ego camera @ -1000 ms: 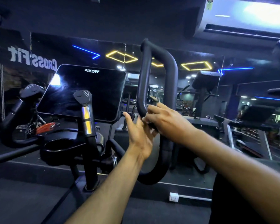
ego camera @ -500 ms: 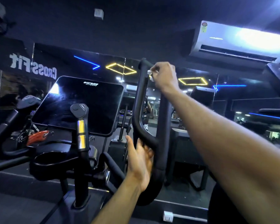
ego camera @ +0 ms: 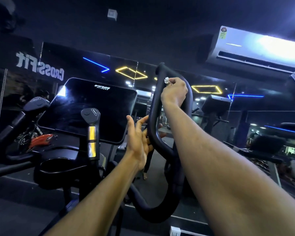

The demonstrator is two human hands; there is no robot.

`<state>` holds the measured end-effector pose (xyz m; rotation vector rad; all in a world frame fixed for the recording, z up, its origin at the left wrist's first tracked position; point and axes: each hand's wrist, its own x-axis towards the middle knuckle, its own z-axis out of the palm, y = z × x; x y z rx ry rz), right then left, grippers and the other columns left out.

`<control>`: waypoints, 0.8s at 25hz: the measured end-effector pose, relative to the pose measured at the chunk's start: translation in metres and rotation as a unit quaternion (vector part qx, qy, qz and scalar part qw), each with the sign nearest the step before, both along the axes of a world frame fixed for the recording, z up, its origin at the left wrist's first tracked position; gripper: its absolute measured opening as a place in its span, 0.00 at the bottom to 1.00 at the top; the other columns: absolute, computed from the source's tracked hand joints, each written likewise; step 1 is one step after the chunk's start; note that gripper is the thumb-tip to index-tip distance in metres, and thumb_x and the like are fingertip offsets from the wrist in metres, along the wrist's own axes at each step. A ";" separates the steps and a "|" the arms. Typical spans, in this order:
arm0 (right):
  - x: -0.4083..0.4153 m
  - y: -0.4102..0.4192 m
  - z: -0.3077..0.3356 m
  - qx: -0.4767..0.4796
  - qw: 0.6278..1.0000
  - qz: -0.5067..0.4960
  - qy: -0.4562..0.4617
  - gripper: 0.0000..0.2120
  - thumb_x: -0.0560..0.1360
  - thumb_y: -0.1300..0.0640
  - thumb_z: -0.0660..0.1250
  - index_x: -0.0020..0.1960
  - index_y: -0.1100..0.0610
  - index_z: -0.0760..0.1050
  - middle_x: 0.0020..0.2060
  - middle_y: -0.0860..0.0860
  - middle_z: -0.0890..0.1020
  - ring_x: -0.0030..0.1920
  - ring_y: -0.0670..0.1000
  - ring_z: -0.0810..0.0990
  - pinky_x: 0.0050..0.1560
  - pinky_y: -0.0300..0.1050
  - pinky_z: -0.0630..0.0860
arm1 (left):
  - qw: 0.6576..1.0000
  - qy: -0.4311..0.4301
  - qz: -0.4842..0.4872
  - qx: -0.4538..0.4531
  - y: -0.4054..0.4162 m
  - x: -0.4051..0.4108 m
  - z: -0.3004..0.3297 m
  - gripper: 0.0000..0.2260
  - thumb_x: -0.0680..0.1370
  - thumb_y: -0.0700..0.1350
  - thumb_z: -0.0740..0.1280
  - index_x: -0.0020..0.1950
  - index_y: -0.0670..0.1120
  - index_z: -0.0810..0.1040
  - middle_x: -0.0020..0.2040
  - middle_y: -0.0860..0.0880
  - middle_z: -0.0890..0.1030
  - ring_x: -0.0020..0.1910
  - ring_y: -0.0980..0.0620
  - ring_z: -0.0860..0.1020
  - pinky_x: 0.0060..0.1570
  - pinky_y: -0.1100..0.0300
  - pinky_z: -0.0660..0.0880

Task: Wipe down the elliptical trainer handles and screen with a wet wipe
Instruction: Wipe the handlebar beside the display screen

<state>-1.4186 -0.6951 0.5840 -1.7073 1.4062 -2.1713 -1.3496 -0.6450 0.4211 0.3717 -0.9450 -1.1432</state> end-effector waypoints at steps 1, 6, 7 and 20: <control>-0.003 0.002 -0.001 0.019 1.000 0.007 0.019 0.14 0.78 0.68 0.62 0.54 0.54 0.81 0.49 0.48 0.80 0.45 0.50 0.79 0.40 0.42 0.72 | 1.000 -0.003 0.004 -0.002 -0.001 -0.001 0.000 0.37 0.80 0.74 0.42 0.74 0.54 0.73 0.61 0.40 0.85 0.58 0.36 0.85 0.62 0.40 0.80; -0.026 0.011 0.003 0.125 0.986 0.060 0.087 0.07 0.76 0.62 0.69 0.40 0.55 0.80 0.39 0.53 0.83 0.38 0.54 0.83 0.40 0.51 0.85 | 1.000 0.005 0.018 -0.012 -0.004 -0.010 -0.001 0.34 0.81 0.73 0.42 0.73 0.56 0.73 0.59 0.40 0.86 0.52 0.37 0.84 0.53 0.45 0.81; -0.031 0.014 0.001 0.158 0.976 0.064 0.133 0.06 0.75 0.63 0.70 0.40 0.57 0.80 0.41 0.56 0.84 0.41 0.55 0.84 0.46 0.55 0.85 | 0.999 0.010 0.028 -0.018 -0.004 -0.012 -0.002 0.34 0.81 0.73 0.43 0.73 0.56 0.73 0.59 0.40 0.86 0.52 0.36 0.84 0.55 0.44 0.81; -0.057 0.078 -0.062 0.221 0.707 -0.035 0.671 0.08 0.77 0.60 0.65 0.40 0.62 0.75 0.38 0.57 0.80 0.40 0.57 0.78 0.37 0.46 0.74 | 0.999 0.026 0.034 -0.011 0.007 -0.014 -0.004 0.33 0.84 0.69 0.45 0.78 0.52 0.70 0.65 0.46 0.84 0.65 0.44 0.82 0.70 0.39 0.74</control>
